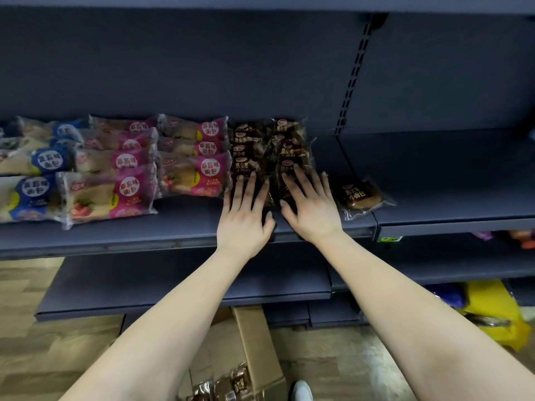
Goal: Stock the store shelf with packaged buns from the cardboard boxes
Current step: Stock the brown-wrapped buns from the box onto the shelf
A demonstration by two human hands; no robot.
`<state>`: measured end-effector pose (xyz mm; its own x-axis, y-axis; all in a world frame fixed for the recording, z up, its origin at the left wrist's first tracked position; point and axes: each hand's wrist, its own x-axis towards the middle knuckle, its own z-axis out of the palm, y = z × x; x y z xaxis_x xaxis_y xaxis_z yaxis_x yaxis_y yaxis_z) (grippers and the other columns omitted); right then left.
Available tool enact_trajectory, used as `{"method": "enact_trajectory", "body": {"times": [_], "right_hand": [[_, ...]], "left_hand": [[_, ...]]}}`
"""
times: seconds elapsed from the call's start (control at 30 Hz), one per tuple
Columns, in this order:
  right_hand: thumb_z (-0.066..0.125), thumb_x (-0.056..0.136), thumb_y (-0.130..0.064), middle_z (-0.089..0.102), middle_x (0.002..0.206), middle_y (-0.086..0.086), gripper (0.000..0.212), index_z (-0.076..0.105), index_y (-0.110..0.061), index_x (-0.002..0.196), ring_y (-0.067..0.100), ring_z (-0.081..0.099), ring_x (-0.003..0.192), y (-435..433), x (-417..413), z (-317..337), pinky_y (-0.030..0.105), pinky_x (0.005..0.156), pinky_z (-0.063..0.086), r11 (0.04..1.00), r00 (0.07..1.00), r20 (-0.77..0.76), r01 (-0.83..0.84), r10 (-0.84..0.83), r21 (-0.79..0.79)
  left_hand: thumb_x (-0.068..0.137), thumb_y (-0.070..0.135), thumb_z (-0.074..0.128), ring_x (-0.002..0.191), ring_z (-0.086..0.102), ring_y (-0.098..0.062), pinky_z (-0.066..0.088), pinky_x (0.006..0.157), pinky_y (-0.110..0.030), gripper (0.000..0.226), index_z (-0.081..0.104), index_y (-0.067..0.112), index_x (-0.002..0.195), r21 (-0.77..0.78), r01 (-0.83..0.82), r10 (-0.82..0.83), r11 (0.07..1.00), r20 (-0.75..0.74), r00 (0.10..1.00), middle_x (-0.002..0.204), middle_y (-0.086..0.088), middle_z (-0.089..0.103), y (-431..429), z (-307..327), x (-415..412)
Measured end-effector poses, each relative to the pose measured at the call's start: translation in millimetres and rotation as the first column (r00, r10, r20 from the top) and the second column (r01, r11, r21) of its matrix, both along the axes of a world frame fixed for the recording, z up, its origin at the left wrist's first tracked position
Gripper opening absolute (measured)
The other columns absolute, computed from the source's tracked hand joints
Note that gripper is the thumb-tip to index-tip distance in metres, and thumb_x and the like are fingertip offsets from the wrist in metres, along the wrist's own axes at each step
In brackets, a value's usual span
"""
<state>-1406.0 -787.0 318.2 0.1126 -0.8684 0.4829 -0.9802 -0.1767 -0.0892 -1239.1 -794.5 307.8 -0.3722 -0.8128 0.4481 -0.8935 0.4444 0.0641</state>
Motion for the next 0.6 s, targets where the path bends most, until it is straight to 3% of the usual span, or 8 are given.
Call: {"method": "enact_trajectory", "body": {"times": [0.2,0.37,0.6], "right_hand": [[0.035,0.091,-0.046,0.042,0.147,0.009,0.055,0.049,-0.021,0.138,0.039,0.036,0.135,-2.0,-0.2,0.0,0.057,0.113,0.015,0.997,1.0,-0.015,0.012,-0.011,0.079],[0.018,0.088,-0.058,0.014,0.159,0.0,0.067,0.023,-0.032,0.149,0.033,0.005,0.146,-3.8,-2.1,1.6,0.056,0.113,-0.004,0.975,0.998,-0.023,0.055,-0.051,0.216],[0.012,0.086,-0.06,0.003,0.16,-0.005,0.069,0.012,-0.036,0.151,0.03,-0.003,0.146,-6.4,-3.6,1.0,0.057,0.114,-0.003,0.963,0.998,-0.033,0.057,-0.05,0.262]], "left_hand": [[0.085,0.034,0.043,0.138,0.033,-0.034,0.024,0.112,-0.048,0.06,0.043,0.011,0.141,-0.048,-0.011,0.01,0.999,-0.013,1.0,0.149,-0.017,0.036,-0.4,-2.2,-0.4],[0.086,0.034,0.043,0.138,0.033,-0.034,0.025,0.111,-0.05,0.057,0.045,0.016,0.141,-0.053,0.006,-0.006,0.999,-0.001,1.0,0.15,-0.015,0.036,-1.0,-2.8,-0.1],[0.088,0.033,0.041,0.138,0.032,-0.035,0.024,0.112,-0.049,0.055,0.046,0.016,0.14,-0.018,0.012,-0.011,1.0,0.021,1.0,0.15,-0.014,0.037,-2.3,-2.7,-0.1]]}}
